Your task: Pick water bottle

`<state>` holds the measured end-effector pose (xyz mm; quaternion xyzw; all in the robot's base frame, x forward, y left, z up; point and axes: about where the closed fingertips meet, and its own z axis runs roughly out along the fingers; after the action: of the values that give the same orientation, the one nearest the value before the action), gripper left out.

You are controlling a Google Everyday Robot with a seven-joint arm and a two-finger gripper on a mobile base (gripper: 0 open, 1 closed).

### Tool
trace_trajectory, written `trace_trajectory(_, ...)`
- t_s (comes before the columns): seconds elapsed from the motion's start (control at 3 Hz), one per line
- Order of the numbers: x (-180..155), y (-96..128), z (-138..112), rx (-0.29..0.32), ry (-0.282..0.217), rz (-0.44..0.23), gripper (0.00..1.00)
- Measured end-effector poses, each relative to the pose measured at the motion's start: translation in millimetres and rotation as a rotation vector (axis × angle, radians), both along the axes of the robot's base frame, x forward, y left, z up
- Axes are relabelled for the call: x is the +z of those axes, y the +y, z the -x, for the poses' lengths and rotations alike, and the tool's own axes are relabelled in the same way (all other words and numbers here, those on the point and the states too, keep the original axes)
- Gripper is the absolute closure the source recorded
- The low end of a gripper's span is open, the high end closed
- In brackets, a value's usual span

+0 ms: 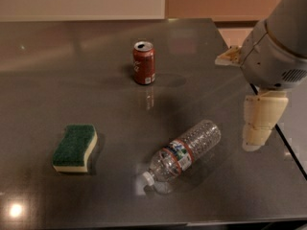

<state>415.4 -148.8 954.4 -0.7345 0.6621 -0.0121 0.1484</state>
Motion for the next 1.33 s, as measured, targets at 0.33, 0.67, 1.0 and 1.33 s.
trace_trajectory(0.33,-22.7,22.0,10.4,0.124,0.000,0.009,0.00)
trace_trajectory(0.67,-47.6,39.1,21.4,0.225,0.021,0.019,0.00)
trace_trajectory(1.0,-73.4,60.4,35.2,0.329,0.048,0.030,0.00)
trace_trajectory(1.33,-85.9,69.5,40.3,0.368,0.063,0.037,0.00)
